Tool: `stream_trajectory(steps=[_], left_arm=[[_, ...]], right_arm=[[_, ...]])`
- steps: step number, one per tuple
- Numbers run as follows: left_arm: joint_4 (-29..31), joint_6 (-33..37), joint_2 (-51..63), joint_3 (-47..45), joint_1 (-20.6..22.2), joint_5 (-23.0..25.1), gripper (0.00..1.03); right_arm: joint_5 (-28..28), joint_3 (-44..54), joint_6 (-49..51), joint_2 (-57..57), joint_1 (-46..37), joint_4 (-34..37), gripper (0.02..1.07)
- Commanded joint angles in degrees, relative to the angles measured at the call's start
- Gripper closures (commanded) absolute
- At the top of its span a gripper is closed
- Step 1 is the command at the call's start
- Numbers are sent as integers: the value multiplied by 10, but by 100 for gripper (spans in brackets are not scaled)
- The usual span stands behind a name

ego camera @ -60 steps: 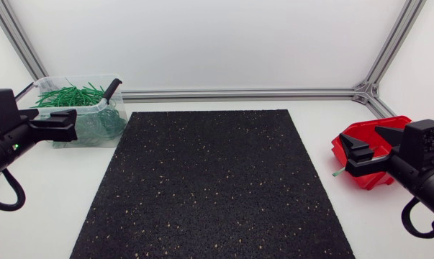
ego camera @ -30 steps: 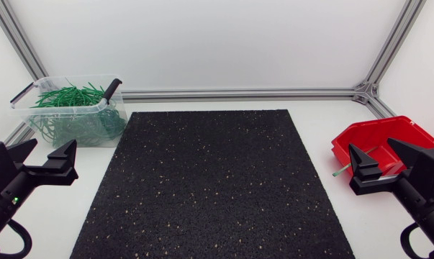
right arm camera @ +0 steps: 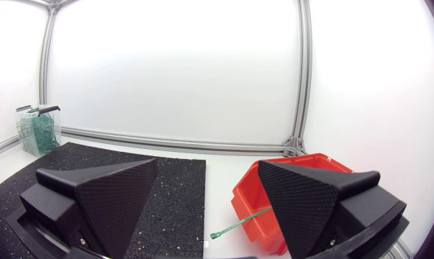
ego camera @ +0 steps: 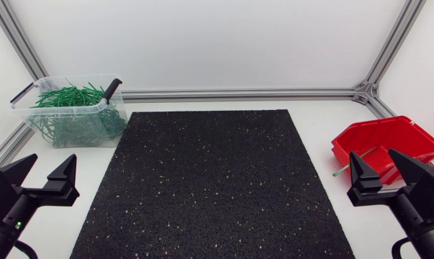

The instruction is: Take a green cable tie from the red box, thread the tail through the head to close it, then place it in the transparent bin on the left.

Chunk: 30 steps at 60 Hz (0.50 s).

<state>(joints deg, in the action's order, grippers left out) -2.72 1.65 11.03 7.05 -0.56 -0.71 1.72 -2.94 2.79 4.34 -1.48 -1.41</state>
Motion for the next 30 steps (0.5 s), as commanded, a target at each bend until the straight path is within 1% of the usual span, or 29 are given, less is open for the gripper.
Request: stream_trajectory(steps=[1, 5, 19, 30], left_arm=[[6, -12, -26, -24, 5, 2, 4], [11, -13, -45, -34, 5, 3, 4], [27, -17, -110, -70, 6, 7, 4], [27, -17, -110, -70, 6, 7, 4]], right_arm=[[-10, 22, -21, -26, 10, 10, 6], [-17, 29, -28, -43, 15, 14, 6], [-17, 29, -28, -43, 15, 14, 6], [-17, 29, -28, -43, 15, 14, 6]])
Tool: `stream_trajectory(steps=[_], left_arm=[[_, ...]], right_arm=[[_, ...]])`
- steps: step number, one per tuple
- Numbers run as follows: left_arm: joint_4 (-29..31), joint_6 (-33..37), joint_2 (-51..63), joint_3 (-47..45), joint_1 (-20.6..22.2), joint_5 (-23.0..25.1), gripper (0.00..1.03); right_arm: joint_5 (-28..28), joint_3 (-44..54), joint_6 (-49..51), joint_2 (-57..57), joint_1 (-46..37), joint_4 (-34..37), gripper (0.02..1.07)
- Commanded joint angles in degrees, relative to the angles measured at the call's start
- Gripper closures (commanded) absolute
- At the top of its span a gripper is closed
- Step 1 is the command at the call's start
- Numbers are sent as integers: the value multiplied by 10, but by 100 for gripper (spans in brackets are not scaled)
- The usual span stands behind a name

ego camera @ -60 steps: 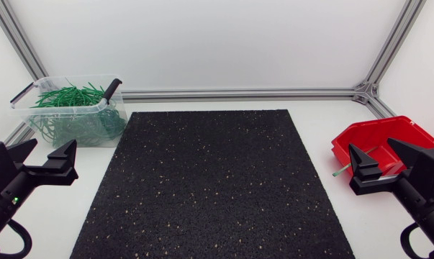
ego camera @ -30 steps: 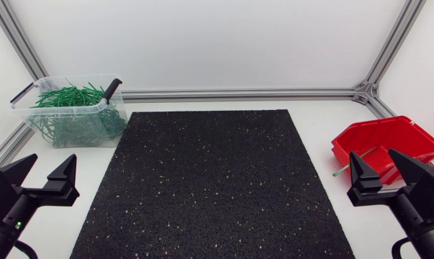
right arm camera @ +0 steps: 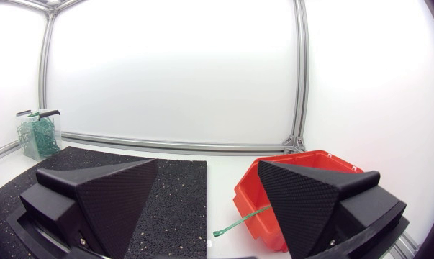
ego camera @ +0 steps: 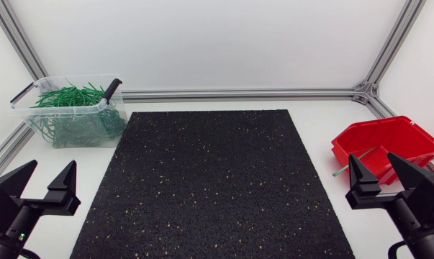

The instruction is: Take a green cable tie from the red box, thread the tail through the head to close it, then place it in the transparent bin on the left.

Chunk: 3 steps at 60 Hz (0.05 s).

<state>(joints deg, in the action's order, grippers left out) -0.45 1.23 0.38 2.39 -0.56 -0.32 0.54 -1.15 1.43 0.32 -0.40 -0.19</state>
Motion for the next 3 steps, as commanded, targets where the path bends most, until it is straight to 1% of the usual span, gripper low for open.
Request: stream_trajectory(steps=[1, 3], left_arm=[[4, -12, -4, -24, 6, 3, 4], [4, -12, -4, -24, 6, 3, 4]], right_arm=[[-5, 11, -14, -3, 4, 2, 6], [-5, 11, -14, -3, 4, 2, 6]])
